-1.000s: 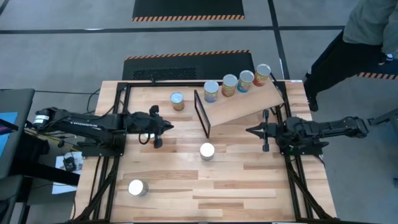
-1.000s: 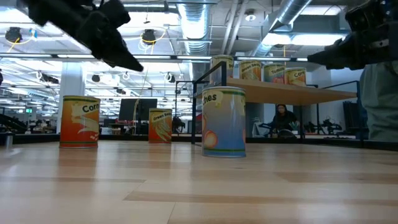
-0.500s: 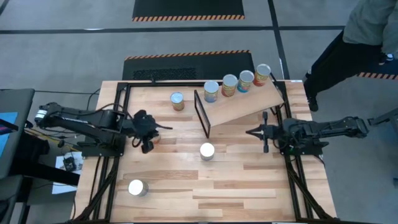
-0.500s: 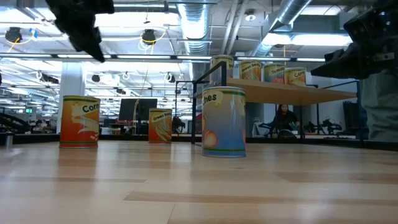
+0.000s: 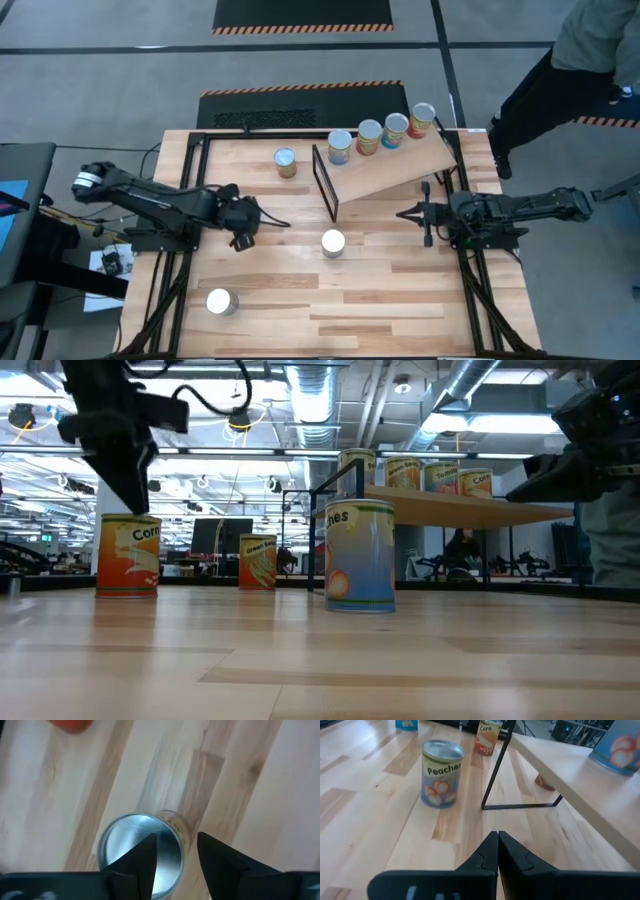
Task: Pick and place cans onto a shelf
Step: Put the canned corn aligned with the other canned corn on the shelf
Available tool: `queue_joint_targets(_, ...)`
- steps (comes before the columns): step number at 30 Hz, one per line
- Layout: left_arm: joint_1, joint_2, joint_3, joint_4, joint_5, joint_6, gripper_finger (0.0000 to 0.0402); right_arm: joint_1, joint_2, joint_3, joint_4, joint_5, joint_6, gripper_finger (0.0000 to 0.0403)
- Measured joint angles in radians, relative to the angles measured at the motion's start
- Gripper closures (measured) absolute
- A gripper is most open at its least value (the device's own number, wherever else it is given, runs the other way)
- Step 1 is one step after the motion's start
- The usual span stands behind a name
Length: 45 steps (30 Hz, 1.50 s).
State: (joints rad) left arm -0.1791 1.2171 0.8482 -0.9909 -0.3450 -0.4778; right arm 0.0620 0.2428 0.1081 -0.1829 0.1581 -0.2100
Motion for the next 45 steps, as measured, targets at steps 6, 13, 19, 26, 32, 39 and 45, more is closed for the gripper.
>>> queue_joint_targets(6, 0.004, 0.077, 0.003, -0.02, -0.049, -0.001, 0.0269, 0.0, 0.0, 0.0, -0.008, 0.0, 0.0, 0.0374)
queue_joint_targets(13, -0.003, 0.087, 0.003, -0.025, -0.072, 0.061, 0.0343, 0.0, 0.0, 0.0, -0.009, 0.0, 0.0, 0.0371)
queue_joint_targets(19, -0.036, 0.092, 0.049, -0.07, -0.034, 0.119, 0.0395, 0.0, 0.0, 0.0, -0.015, 0.0, 0.0, 0.037)
queue_joint_targets(26, -0.137, 0.094, 0.263, -0.098, 0.002, 0.132, 0.0401, 0.0, 0.0, 0.0, -0.022, 0.0, 0.0, 0.0373)
queue_joint_targets(32, -0.236, 0.182, 0.457, -0.059, 0.003, 0.167, 0.0401, 0.0, 0.0, 0.0, -0.025, 0.0, 0.0, 0.0374)
queue_joint_targets(39, -0.278, 0.421, 0.766, -0.034, 0.034, 0.312, 0.0402, 0.0, 0.0, 0.0, -0.026, 0.0, 0.0, 0.0375)
queue_joint_targets(45, -0.228, 0.626, 1.008, 0.029, 0.08, 0.492, 0.0401, 0.0, 0.0, 0.0, -0.027, 0.0, 0.0, 0.0373)
